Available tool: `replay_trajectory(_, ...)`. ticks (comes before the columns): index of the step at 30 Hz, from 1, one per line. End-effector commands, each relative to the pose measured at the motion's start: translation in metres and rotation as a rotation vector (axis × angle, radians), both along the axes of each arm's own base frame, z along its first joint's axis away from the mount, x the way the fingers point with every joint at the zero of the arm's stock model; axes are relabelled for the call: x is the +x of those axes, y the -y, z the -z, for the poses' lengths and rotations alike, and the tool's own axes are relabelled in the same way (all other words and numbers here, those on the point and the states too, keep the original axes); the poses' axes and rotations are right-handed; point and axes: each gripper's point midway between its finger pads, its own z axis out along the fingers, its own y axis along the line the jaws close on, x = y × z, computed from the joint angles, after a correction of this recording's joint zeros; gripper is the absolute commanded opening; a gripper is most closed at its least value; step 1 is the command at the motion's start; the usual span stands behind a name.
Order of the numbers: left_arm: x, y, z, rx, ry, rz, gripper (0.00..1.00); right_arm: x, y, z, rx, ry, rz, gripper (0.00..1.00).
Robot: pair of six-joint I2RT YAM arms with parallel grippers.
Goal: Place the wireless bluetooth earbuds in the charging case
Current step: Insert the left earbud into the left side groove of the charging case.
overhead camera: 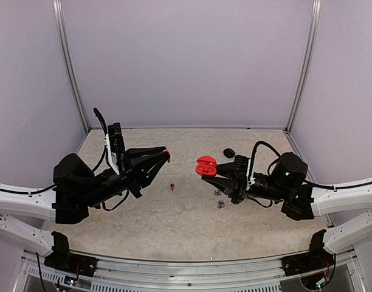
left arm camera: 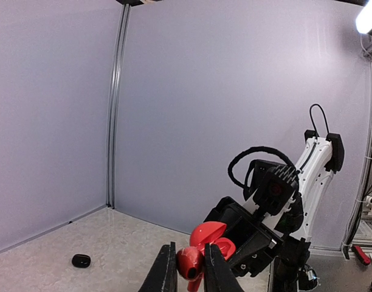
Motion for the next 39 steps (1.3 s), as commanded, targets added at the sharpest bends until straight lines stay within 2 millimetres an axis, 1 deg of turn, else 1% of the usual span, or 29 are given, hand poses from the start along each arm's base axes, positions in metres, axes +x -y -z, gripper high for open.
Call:
replay_trajectory(1, -0.013, 0.007, -0.020, -0.079, 0.069, 0.051, 0.16, 0.001, -0.008, -0.029, 0.086, 0.034, 0.015, 0.00)
replay_trajectory(5, -0.014, 0.021, -0.016, -0.073, 0.065, 0.067, 0.16, 0.006, -0.013, -0.035, 0.129, 0.001, 0.050, 0.00)
replay_trajectory(7, -0.015, 0.023, -0.016, -0.078, 0.069, 0.067, 0.16, 0.006, -0.016, -0.038, 0.143, -0.003, 0.063, 0.00)
replay_trajectory(17, -0.011, 0.031, -0.014, -0.069, 0.081, 0.047, 0.16, 0.005, -0.031, -0.037, 0.157, -0.054, 0.076, 0.00)
replay_trajectory(26, -0.009, 0.038, -0.009, -0.055, 0.094, 0.041, 0.16, 0.002, -0.040, -0.044, 0.181, -0.081, 0.086, 0.00)
replay_trajectory(31, -0.009, 0.038, -0.010, -0.051, 0.104, 0.037, 0.15, 0.001, -0.043, -0.038, 0.169, -0.094, 0.084, 0.00)
replay_trajectory(36, -0.008, 0.035, -0.017, -0.059, 0.107, 0.011, 0.15, 0.001, -0.044, -0.031, 0.158, -0.117, 0.086, 0.00)
replay_trajectory(39, -0.006, 0.036, -0.017, -0.047, 0.122, -0.001, 0.15, 0.000, -0.043, -0.031, 0.163, -0.126, 0.081, 0.00)
